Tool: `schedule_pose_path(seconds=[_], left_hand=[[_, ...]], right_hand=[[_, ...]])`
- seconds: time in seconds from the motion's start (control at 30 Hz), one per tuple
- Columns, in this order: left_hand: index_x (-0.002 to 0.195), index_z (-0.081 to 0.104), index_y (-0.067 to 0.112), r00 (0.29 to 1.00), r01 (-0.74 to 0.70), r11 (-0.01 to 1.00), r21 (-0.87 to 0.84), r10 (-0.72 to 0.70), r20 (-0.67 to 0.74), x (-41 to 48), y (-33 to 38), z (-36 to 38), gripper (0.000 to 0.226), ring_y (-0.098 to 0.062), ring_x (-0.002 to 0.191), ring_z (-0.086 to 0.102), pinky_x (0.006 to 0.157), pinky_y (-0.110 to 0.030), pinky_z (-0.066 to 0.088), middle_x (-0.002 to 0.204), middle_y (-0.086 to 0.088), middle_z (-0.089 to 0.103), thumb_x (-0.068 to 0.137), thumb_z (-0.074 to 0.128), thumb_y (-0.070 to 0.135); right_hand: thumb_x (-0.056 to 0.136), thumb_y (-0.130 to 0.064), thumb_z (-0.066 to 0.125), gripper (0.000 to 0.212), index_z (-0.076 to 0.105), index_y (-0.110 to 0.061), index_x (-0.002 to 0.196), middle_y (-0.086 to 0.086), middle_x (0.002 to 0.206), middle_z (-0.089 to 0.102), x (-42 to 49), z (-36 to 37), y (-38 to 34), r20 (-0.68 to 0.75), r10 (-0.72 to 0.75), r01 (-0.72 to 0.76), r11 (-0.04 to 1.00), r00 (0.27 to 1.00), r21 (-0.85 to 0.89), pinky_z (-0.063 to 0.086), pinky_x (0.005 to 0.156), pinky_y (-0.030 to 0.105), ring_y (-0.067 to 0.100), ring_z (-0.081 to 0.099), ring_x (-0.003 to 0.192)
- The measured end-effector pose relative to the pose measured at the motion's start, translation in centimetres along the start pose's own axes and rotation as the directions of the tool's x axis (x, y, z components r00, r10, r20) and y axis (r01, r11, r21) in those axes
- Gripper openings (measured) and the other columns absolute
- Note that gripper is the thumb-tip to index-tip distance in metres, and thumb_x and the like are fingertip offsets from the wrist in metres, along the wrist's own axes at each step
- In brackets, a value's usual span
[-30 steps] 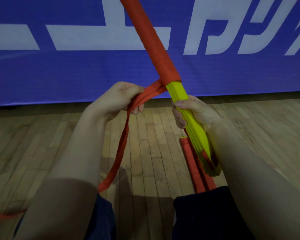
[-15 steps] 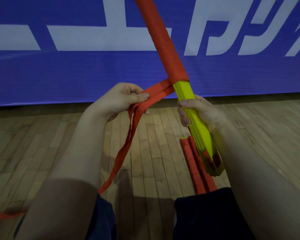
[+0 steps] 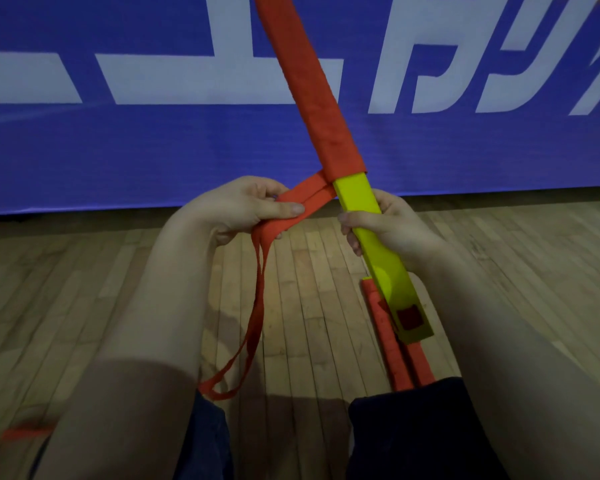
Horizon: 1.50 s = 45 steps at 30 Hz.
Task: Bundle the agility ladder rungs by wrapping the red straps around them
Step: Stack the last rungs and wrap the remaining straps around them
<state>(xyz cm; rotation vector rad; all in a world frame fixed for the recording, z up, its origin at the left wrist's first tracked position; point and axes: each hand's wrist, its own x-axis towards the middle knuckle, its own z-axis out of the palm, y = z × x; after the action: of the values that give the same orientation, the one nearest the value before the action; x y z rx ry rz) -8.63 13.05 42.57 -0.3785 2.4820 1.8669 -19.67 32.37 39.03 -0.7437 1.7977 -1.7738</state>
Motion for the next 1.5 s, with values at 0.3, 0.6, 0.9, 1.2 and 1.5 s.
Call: schedule_pose_path(seconds=[0.3,0.6,0.9,1.2,1.5], left_hand=[[0.100,0.049,0.006,0.992,-0.124,0.988,-0.097,0.124,-0.006,0.4,-0.2,1.7,0.007,-0.016,0.058,0.068,0.055,-0.025,0.052,0.086,-0.007,0.075,0.099,0.047,0.013],[0.085,0.054,0.007,0.983,-0.165,0.986,-0.002,0.165,-0.081,1.1,-0.1,2.2,0.012,-0.008,0.039,0.051,0.038,-0.017,0.037,0.069,-0.005,0.071,0.096,0.051,0.006],[0.071,0.066,-0.004,0.948,-0.135,0.990,0.040,0.140,-0.284,1.8,-0.2,3.6,0.052,-0.006,0.033,0.034,0.039,-0.015,0.029,0.038,0.002,0.055,0.094,0.055,0.041],[0.062,0.055,0.006,0.872,-0.247,0.932,-0.264,0.095,-0.480,2.7,-0.7,3.9,0.034,-0.009,0.029,0.030,0.033,-0.018,0.023,0.047,-0.003,0.061,0.088,0.067,0.025],[0.061,0.053,0.010,0.823,-0.339,0.893,-0.297,0.129,-0.553,2.3,-0.7,3.4,0.032,-0.009,0.026,0.028,0.030,-0.017,0.020,0.047,-0.003,0.060,0.090,0.062,0.019]], right_hand=[[0.083,-0.026,0.054,0.025,0.061,-0.003,0.092,0.011,0.072,0.058,0.5,1.6,-0.5,-0.069,0.255,-0.248,0.964,0.965,0.093,0.042,0.056,0.031,0.022,0.052,0.057],[0.088,-0.010,0.066,0.023,0.058,-0.001,0.107,0.011,0.087,0.061,0.1,1.8,-0.5,-0.030,0.256,-0.253,0.963,0.966,0.088,0.056,0.081,0.050,0.024,0.065,0.076],[0.060,-0.037,0.087,0.047,0.054,-0.023,0.090,-0.002,0.092,0.063,0.2,4.0,-0.3,-0.365,-0.072,-0.091,0.908,0.928,-0.409,0.054,0.075,0.035,0.014,0.064,0.081],[0.068,-0.025,0.080,0.044,0.062,-0.017,0.108,0.008,0.111,0.064,0.1,3.6,-0.4,-0.251,-0.105,0.017,0.943,0.962,-0.331,0.054,0.085,0.032,0.014,0.064,0.093],[0.085,-0.012,0.068,0.032,0.064,-0.003,0.115,0.003,0.073,0.062,-1.1,2.5,-2.2,0.134,0.189,-0.192,0.981,0.973,0.009,0.051,0.061,0.028,0.014,0.059,0.063]])
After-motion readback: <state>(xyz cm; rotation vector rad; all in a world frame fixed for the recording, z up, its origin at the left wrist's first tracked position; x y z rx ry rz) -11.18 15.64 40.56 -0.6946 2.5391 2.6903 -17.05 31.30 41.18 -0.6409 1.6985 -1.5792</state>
